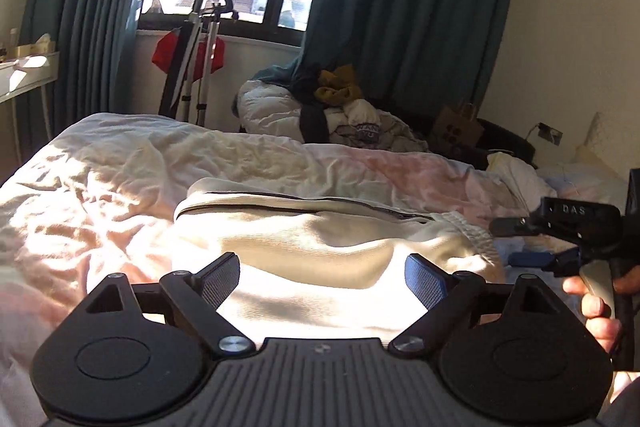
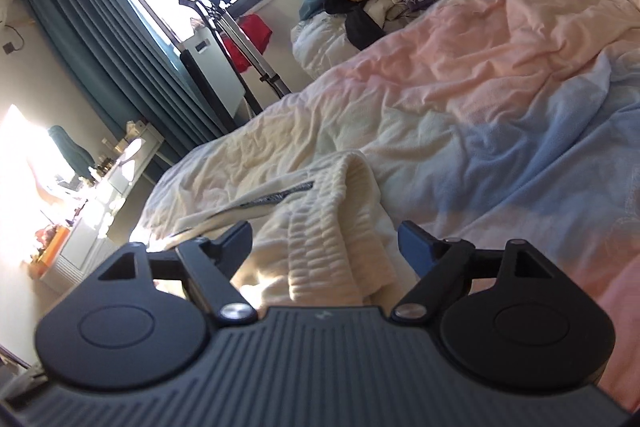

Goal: Fold clothes
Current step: 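Grasp the cuff end with the right gripper while the left gripper grasps the folded leg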

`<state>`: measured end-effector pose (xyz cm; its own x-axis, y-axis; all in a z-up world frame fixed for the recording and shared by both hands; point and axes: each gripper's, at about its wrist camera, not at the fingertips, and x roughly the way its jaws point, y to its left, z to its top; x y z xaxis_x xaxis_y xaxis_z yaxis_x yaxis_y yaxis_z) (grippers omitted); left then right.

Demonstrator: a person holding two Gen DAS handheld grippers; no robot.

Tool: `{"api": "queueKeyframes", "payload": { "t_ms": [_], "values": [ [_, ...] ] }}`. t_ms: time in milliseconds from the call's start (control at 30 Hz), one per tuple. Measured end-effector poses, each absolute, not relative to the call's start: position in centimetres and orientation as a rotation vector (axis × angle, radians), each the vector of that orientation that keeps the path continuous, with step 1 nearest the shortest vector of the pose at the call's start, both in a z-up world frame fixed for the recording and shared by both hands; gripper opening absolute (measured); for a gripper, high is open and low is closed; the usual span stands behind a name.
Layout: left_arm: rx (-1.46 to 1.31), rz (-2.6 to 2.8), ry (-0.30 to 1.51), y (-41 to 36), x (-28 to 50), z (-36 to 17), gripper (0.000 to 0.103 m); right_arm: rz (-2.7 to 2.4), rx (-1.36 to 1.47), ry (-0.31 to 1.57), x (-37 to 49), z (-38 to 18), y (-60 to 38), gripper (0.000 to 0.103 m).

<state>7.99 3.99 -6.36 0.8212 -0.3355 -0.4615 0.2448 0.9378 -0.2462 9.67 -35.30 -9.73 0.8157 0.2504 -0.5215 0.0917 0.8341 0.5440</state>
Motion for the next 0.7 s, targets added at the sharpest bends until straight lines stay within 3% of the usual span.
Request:
{"api": "queueKeyframes", "payload": {
  "t_ms": [267,500,700],
  "values": [
    [-0.45,-0.177,0.747,9.5,11.1,-8.7,0.094,0.121,0.673,0.656,9.2,-11.7,-34.9,0.083],
    [-0.502,-0.149,0.831,9.8,12.6,-10.9,0.094,0.075,0.552,0.751,10.7,-14.0,-33.4,0.082],
    [-0.497,-0.171,0.863,9.0,13.4,-11.7,0.094,0.05,0.735,0.838,11.9,-17.4,-34.9,0.094]
  ]
}}
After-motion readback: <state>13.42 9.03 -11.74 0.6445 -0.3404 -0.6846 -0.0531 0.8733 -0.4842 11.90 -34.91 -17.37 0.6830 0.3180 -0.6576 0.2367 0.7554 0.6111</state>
